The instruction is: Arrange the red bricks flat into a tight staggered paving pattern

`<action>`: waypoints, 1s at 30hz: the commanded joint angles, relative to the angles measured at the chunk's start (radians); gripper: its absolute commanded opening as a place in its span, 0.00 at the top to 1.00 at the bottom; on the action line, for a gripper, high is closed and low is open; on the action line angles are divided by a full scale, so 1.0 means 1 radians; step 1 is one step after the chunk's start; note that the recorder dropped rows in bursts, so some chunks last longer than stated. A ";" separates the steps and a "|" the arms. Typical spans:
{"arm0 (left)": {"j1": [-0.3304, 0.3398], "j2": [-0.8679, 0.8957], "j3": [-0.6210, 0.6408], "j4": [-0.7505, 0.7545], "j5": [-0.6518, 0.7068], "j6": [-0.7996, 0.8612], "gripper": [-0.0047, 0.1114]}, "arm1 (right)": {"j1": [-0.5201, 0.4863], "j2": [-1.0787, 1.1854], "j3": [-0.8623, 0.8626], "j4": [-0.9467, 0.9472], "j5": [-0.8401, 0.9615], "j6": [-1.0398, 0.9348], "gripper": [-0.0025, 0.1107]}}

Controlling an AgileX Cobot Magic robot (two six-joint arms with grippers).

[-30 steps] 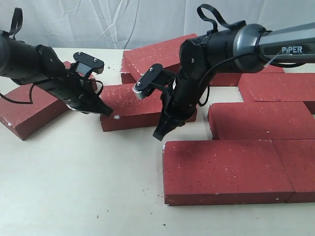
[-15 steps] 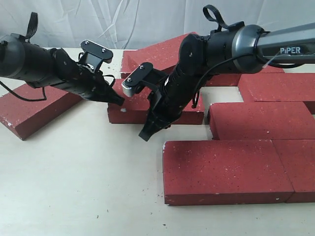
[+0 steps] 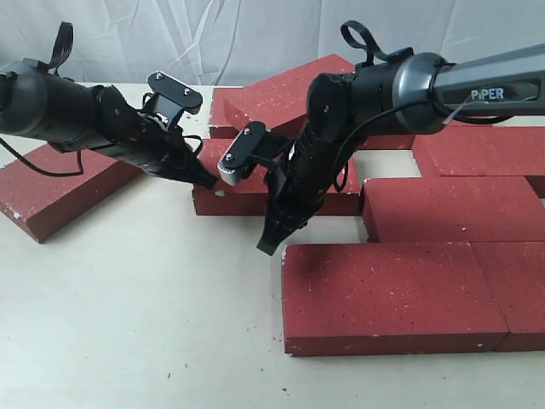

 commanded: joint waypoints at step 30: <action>-0.027 0.019 -0.005 -0.019 -0.039 -0.001 0.96 | -0.017 0.033 -0.001 -0.122 -0.269 0.124 0.99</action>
